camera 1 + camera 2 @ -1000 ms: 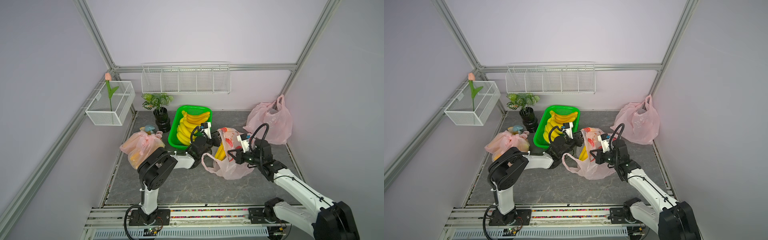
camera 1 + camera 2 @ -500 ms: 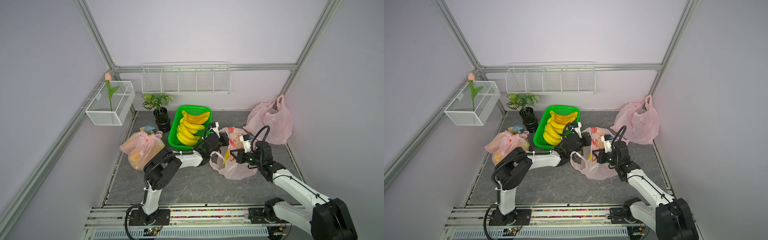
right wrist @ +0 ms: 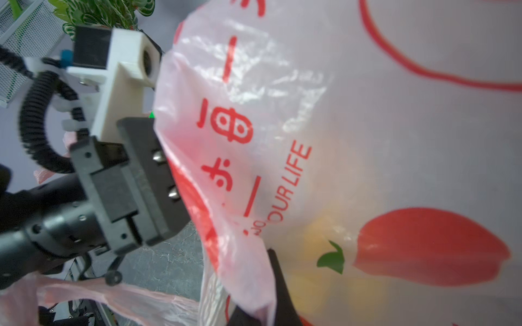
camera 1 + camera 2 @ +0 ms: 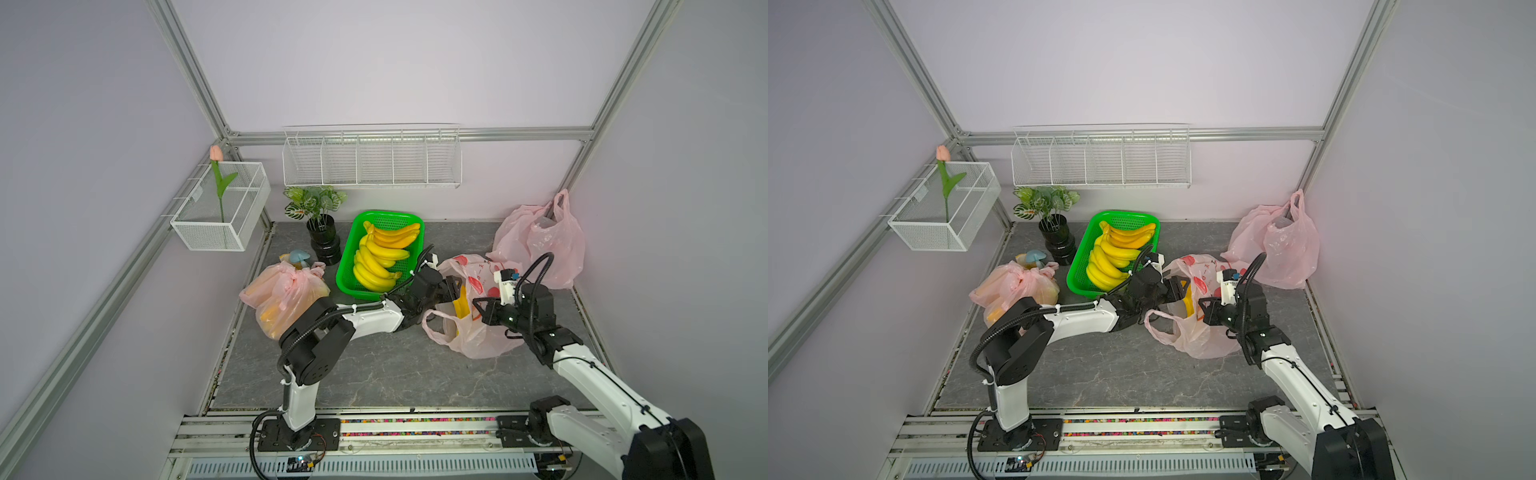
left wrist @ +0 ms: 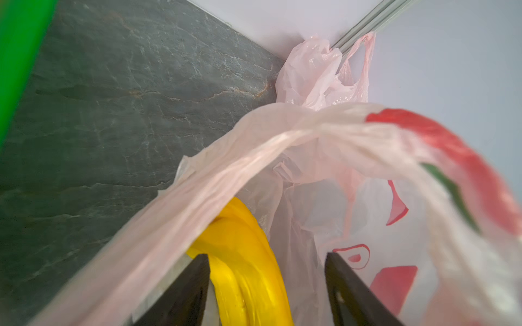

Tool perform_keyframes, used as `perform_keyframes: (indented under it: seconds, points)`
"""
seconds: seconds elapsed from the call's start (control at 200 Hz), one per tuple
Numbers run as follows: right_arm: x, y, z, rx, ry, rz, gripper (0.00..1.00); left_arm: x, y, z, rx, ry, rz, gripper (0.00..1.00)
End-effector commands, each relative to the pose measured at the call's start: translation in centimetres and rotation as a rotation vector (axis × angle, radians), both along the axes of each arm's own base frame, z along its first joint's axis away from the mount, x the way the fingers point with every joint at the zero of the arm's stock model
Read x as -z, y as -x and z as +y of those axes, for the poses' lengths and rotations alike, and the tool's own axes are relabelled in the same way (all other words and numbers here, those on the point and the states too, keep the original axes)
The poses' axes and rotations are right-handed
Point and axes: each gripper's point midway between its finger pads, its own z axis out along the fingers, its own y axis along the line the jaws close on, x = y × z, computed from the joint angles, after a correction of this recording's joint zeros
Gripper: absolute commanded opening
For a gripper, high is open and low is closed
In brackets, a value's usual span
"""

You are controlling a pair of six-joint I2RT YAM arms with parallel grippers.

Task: Place the banana into a plastic bag & tie a knot
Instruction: Place the banana into the plastic bag.

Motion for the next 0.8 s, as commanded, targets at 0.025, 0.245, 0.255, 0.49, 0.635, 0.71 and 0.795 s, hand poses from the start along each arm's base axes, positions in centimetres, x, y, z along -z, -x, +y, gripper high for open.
perform_keyframes:
  seconds: [0.025,0.245,0.255,0.49,0.635,0.71,0.795]
  points:
    - [-0.3,-0.3,-0.6,0.016,0.034,-0.009,0.07,-3.6,0.3,0.6,0.015,-0.035,-0.073,0.70]
    - [-0.4,0.0,-0.9,0.011,0.068,-0.013,0.07,-8.8,1.5,3.5,0.039,-0.150,-0.213,0.71]
    - [-0.4,0.0,-0.9,0.012,0.069,-0.013,0.07,-9.0,1.5,3.7,0.036,-0.158,-0.219,0.71]
    - [-0.4,-0.1,-0.8,0.006,0.069,-0.014,0.07,-10.3,-3.0,12.5,-0.253,-0.414,-0.172,0.72]
    - [-0.3,-0.1,-0.7,0.002,0.067,-0.009,0.07,-8.4,-6.0,17.9,-0.421,-0.559,-0.067,0.70]
    - [-0.2,0.0,-0.8,0.003,0.068,-0.005,0.07,-6.8,-7.3,20.2,-0.477,-0.576,0.013,0.70]
    - [-0.1,0.0,-0.8,0.004,0.069,-0.004,0.07,-4.9,-8.7,21.6,-0.489,-0.565,0.083,0.68]
